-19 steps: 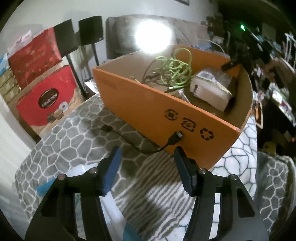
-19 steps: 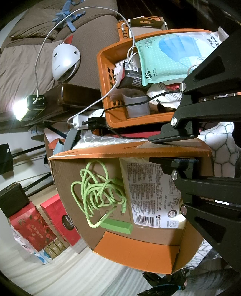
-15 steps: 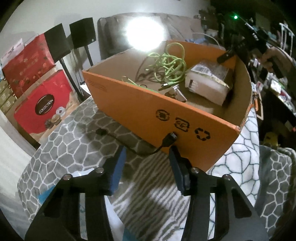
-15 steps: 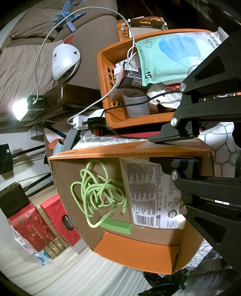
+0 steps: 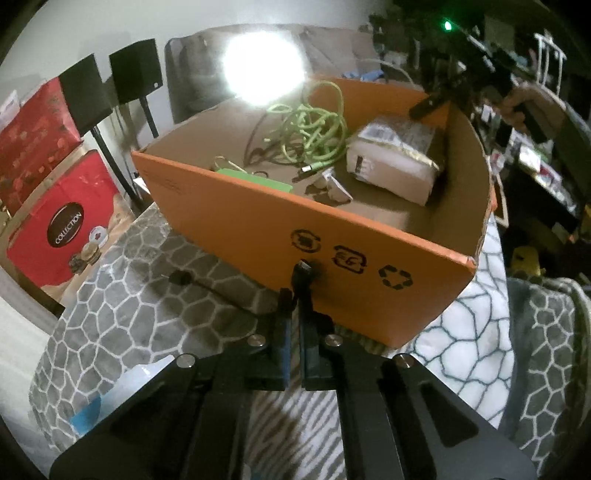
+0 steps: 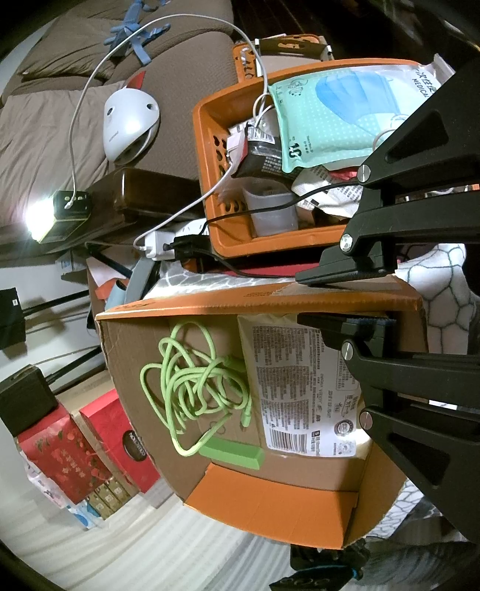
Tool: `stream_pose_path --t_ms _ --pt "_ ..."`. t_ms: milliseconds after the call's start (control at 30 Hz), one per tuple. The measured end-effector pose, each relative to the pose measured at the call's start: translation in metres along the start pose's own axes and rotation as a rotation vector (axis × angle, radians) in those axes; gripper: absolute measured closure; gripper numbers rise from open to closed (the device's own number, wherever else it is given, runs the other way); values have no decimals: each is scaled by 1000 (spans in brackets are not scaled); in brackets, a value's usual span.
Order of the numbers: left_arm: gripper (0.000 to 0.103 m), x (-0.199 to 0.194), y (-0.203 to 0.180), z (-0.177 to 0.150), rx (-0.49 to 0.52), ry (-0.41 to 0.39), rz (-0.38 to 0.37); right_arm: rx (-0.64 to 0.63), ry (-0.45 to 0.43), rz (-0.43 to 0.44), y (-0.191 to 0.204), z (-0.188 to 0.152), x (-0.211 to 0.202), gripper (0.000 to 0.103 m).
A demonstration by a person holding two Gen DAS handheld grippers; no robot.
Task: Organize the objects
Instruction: 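Move the left gripper to the black cable plug beside the box and grasp it, then lift the black cable plug into the orange box and open the left gripper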
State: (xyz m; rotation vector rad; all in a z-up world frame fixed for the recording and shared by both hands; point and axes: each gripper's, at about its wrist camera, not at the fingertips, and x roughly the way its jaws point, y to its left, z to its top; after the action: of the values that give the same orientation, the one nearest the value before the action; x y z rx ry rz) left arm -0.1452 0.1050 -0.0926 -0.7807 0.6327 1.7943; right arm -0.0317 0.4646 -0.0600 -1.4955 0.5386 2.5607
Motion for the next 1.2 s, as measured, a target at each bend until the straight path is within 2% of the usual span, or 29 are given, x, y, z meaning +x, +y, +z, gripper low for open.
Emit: stream_pose_path --t_ms 200,600,733,933,1200 --pt "101 -23 16 2 -112 -107 -11 -3 3 -7 -2 -3 0 88" --pt "101 -74 40 23 -223 -232 64 1 4 -7 0 -3 1 87" --pt "101 -94 44 32 -231 -289 97 6 3 -1 -1 -3 1 87" --pt "101 -116 49 52 -266 -334 82 7 3 -1 -1 -2 1 87" --pt "101 -129 34 80 -234 -364 68 9 3 0 -1 -2 1 87"
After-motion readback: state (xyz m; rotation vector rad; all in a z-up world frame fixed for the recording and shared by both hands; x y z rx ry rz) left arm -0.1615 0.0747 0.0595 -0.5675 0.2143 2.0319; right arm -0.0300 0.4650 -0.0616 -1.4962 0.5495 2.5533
